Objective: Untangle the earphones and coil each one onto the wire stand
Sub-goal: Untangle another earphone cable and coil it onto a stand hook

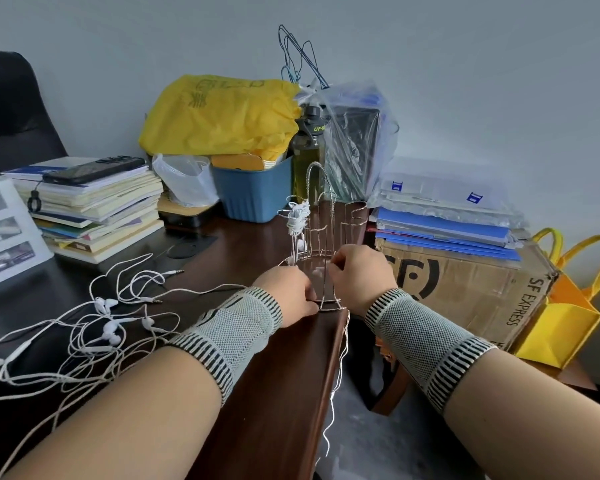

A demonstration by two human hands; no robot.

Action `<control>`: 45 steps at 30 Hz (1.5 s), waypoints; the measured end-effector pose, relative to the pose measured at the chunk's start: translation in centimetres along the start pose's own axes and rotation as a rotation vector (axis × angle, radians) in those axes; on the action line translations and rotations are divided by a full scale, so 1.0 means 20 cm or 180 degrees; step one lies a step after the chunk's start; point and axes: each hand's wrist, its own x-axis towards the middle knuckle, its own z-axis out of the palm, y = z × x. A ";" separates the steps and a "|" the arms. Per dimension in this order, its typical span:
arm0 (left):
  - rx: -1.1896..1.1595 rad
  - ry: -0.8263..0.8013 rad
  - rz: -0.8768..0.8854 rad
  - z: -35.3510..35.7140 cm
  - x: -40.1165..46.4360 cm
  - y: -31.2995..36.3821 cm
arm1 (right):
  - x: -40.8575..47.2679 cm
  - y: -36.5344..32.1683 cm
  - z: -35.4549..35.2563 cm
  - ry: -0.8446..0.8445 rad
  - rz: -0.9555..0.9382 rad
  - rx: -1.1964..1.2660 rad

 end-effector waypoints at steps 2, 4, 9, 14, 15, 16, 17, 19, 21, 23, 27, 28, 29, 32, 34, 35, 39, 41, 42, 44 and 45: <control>-0.0017 0.0034 0.0032 0.02 -0.01 0.03 | -0.01 0.00 -0.05 0.0205 -0.0058 0.0146; -0.0120 -0.0003 0.0067 0.03 -0.03 0.05 | -0.02 0.00 -0.09 0.0417 -0.0107 0.0316; -0.0584 0.0624 -0.0041 -0.05 -0.05 0.07 | -0.03 -0.02 -0.19 0.0859 -0.0374 0.0440; -0.1096 0.1519 -0.0131 -0.13 -0.07 0.08 | 0.02 -0.08 -0.26 0.1197 -0.0882 0.0153; -0.1198 0.1658 -0.0127 -0.13 -0.08 0.08 | 0.03 -0.09 -0.26 0.1211 -0.1011 0.0048; -0.1304 0.1779 -0.0122 -0.14 -0.08 0.08 | 0.05 -0.10 -0.27 0.1167 -0.1127 -0.0086; -0.1399 0.1872 -0.0119 -0.14 -0.08 0.08 | 0.06 -0.11 -0.27 0.1054 -0.1217 -0.0256; -0.1570 0.1967 -0.0132 -0.12 -0.08 0.08 | 0.08 -0.14 -0.27 0.0704 -0.1344 -0.0668; -0.1713 0.1948 -0.0127 -0.10 -0.08 0.08 | 0.10 -0.15 -0.28 0.0408 -0.1400 -0.0967; -0.1891 0.1901 -0.0146 -0.08 -0.07 0.08 | 0.10 -0.16 -0.30 0.0173 -0.1419 -0.1115; -0.2459 0.1827 -0.0172 -0.07 -0.06 0.09 | 0.09 -0.19 -0.35 -0.0284 -0.1412 -0.1270; -0.2624 0.1800 -0.0178 -0.07 -0.05 0.09 | 0.10 -0.19 -0.36 -0.0364 -0.1386 -0.1211; -0.2745 0.1793 -0.0193 -0.07 -0.05 0.10 | 0.10 -0.19 -0.37 -0.0408 -0.1364 -0.1089; -0.2833 0.1857 -0.0294 -0.07 -0.04 0.10 | 0.12 -0.16 -0.37 -0.0409 -0.1265 -0.0581; -0.2747 0.1896 -0.0351 -0.07 -0.04 0.11 | 0.12 -0.15 -0.36 -0.0428 -0.1226 -0.0367; -0.2735 0.1899 -0.0360 -0.06 -0.03 0.11 | 0.12 -0.14 -0.36 -0.0443 -0.1221 -0.0300; -0.2926 0.1935 -0.0380 -0.06 -0.02 0.12 | 0.12 -0.11 -0.36 -0.0518 -0.1100 0.0041; -0.2855 0.1915 -0.0386 -0.06 -0.01 0.12 | 0.11 -0.10 -0.35 -0.0534 -0.1006 0.0333; -0.2780 0.1878 -0.0383 -0.06 -0.01 0.12 | 0.10 -0.10 -0.34 -0.0506 -0.0973 0.0539; -0.2582 0.1780 -0.0377 -0.06 0.00 0.13 | 0.07 -0.09 -0.33 -0.0341 -0.0942 0.0941; -0.2490 0.1762 -0.0381 -0.06 0.00 0.13 | 0.06 -0.09 -0.32 -0.0275 -0.0921 0.1116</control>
